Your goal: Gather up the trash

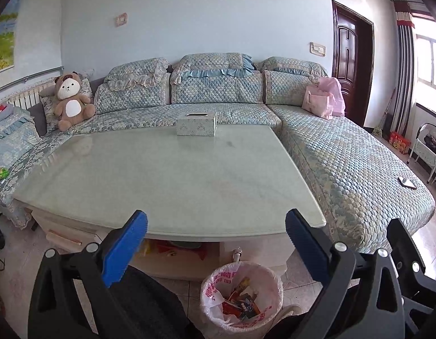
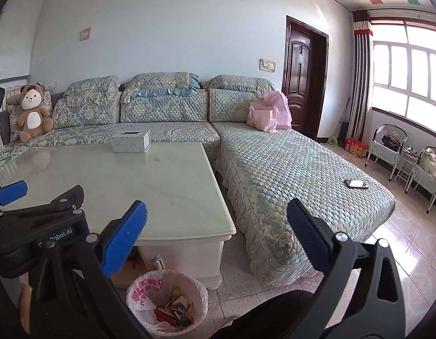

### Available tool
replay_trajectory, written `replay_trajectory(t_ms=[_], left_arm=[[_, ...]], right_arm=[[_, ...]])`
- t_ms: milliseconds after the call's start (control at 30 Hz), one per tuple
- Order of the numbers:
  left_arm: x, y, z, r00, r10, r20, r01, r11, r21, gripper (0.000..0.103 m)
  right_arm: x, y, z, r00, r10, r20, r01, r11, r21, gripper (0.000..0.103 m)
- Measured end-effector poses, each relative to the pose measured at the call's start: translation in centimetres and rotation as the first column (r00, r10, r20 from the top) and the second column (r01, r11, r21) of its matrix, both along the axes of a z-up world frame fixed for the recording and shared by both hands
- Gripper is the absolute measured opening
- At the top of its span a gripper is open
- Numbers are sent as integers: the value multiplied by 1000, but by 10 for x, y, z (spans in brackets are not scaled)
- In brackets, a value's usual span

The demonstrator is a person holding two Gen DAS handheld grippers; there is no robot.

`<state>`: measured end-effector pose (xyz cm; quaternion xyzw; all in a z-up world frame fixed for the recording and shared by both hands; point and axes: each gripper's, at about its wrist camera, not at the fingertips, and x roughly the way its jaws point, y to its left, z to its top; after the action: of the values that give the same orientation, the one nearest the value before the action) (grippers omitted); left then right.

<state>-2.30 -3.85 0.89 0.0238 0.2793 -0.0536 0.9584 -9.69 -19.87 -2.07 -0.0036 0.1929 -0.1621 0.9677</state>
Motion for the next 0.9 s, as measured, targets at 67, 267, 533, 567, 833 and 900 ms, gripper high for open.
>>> replay_trajectory(t_ms=[67,267,533,567,833,900], left_arm=[[0,0,-1,1000,3,-1,-3,1000,4,96],[0,2,-3,1000,6,-1,-6,1000,3,96],[-1,0,-3,1000,9,1,-9,1000,4,96],[-1,0,-3,1000,10,2,-10,1000,4,96],[-3,0,-5,1000,15,-3,-15,1000,2,96],[-2,0,-6,1000,17,-5,-17,1000,0,96]], right_arm=[[0,1,0,1000,-2,-2,2,1000,-3,97],[1,3,0,1000,-2,-4,1,1000,-2,97],[0,2,0,1000,1,-2,-1,1000,0,97],[1,2,1,1000,2,-3,-2,1000,2,97],[2,2,2,1000,4,-5,-4,1000,6,97],[2,2,2,1000,4,-5,-4,1000,6,97]])
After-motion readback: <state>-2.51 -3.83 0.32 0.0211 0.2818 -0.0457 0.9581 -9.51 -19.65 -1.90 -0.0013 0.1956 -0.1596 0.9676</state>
